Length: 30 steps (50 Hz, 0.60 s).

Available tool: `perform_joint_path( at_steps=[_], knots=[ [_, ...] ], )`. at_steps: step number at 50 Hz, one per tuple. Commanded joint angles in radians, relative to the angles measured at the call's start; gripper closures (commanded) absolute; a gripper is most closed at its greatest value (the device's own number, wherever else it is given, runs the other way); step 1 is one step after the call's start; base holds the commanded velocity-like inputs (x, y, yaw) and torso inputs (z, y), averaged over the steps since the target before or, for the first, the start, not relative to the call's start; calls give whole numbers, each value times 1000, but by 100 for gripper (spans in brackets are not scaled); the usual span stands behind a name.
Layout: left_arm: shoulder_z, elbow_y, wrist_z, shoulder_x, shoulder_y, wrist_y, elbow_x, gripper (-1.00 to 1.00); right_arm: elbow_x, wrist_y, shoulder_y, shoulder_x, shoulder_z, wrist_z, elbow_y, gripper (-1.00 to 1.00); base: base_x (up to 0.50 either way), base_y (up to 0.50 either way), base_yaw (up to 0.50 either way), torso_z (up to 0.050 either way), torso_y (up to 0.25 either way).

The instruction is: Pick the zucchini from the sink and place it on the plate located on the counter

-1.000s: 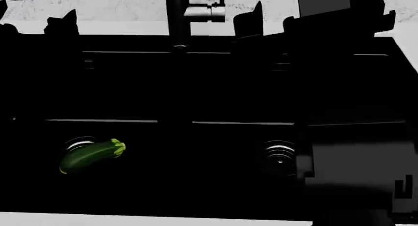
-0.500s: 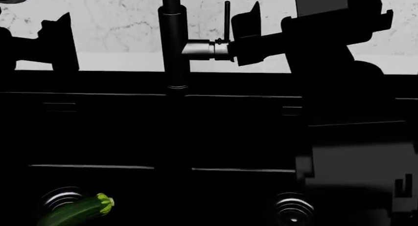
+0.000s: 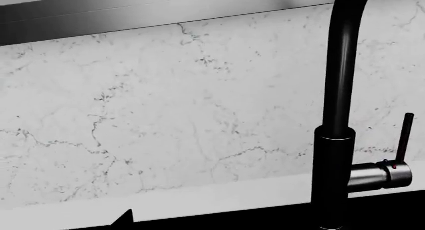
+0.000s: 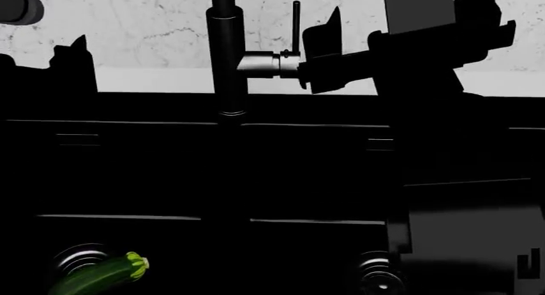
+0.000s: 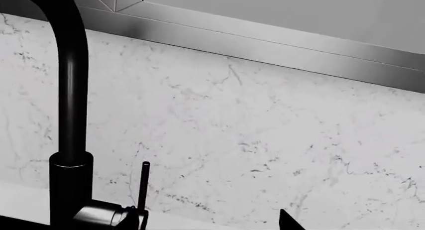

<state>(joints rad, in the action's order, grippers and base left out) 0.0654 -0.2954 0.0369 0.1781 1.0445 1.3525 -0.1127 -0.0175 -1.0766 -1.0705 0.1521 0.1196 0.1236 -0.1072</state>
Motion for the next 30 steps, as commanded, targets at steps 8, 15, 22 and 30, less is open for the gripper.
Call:
perform_joint_path(
  at_steps=[8, 15, 22, 30],
  knots=[
    [-8, -10, 58, -30, -16, -12, 113, -100, 73, 0, 16, -27, -16, 51, -23, -100, 0, 0, 0, 0, 0],
    [8, -42, 68, -29, -15, 0, 100, -100, 64, 2, 16, -24, -17, 53, -20, -100, 0, 0, 0, 0, -107],
    [-1, -38, 71, -34, -3, 7, 90, -100, 58, -3, 14, -20, -24, 49, -27, -100, 0, 0, 0, 0, -250],
    [-1, -34, 70, -31, 0, 10, 84, -100, 50, -1, 14, -19, -21, 48, -26, -100, -1, 0, 0, 0, -250]
  ],
)
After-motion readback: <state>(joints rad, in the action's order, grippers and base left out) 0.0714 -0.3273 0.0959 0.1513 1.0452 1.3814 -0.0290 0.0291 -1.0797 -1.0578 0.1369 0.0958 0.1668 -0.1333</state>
